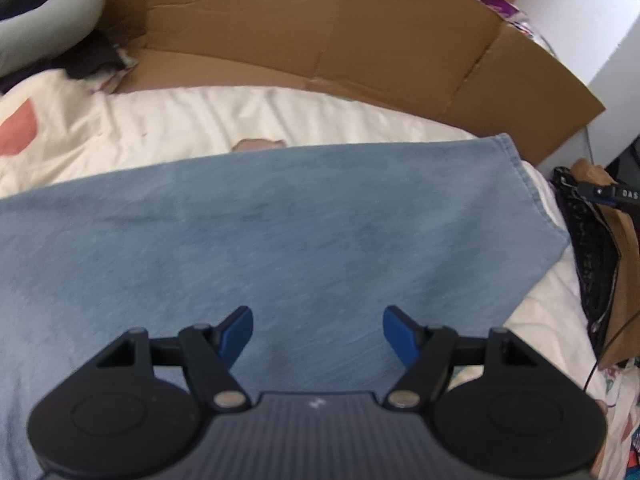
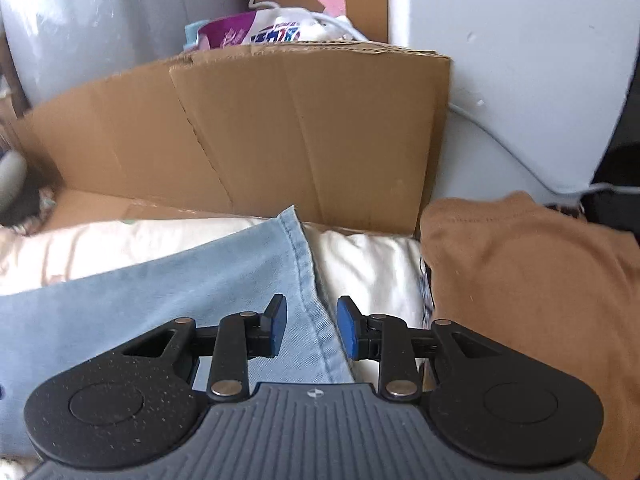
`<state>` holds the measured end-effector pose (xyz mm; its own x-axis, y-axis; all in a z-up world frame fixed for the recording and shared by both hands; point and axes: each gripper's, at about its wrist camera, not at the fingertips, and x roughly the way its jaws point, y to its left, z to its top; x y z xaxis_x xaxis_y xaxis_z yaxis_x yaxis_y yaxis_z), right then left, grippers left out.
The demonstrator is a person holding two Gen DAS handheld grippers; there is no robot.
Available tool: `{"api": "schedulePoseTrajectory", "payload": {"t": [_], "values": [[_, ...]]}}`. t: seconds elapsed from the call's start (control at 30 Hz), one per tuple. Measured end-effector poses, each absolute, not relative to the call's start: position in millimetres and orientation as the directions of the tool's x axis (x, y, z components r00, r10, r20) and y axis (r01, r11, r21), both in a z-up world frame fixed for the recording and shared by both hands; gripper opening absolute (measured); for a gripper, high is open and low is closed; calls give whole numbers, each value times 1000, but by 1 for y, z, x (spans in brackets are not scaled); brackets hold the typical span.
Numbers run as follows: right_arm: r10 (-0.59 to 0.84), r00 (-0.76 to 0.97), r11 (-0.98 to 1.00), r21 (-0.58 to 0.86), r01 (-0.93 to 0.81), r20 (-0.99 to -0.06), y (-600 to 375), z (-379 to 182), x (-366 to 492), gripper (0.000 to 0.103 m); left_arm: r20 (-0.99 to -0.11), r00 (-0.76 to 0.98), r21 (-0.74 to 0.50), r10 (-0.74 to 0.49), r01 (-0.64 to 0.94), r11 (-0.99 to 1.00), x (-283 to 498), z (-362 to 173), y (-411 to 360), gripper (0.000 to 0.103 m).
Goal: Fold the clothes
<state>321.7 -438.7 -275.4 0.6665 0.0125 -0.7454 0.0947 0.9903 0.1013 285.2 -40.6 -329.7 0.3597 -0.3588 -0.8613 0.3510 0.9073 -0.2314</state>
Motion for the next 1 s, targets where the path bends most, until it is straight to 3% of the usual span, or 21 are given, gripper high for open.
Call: {"api": "schedulePoseTrajectory", "payload": {"t": [0.53, 0.83, 1.0], "values": [[93, 666, 988, 151, 29, -740, -430, -288, 258, 35, -891, 251, -123, -379, 669, 733, 279, -317, -151, 73], [114, 709, 983, 180, 19, -696, -435, -295, 233, 41, -895, 213, -121, -392, 731, 672, 270, -324, -219, 73], [141, 683, 977, 212, 21, -717, -440, -307, 225, 41, -903, 203, -106, -380, 750, 653, 261, -342, -244, 73]]}}
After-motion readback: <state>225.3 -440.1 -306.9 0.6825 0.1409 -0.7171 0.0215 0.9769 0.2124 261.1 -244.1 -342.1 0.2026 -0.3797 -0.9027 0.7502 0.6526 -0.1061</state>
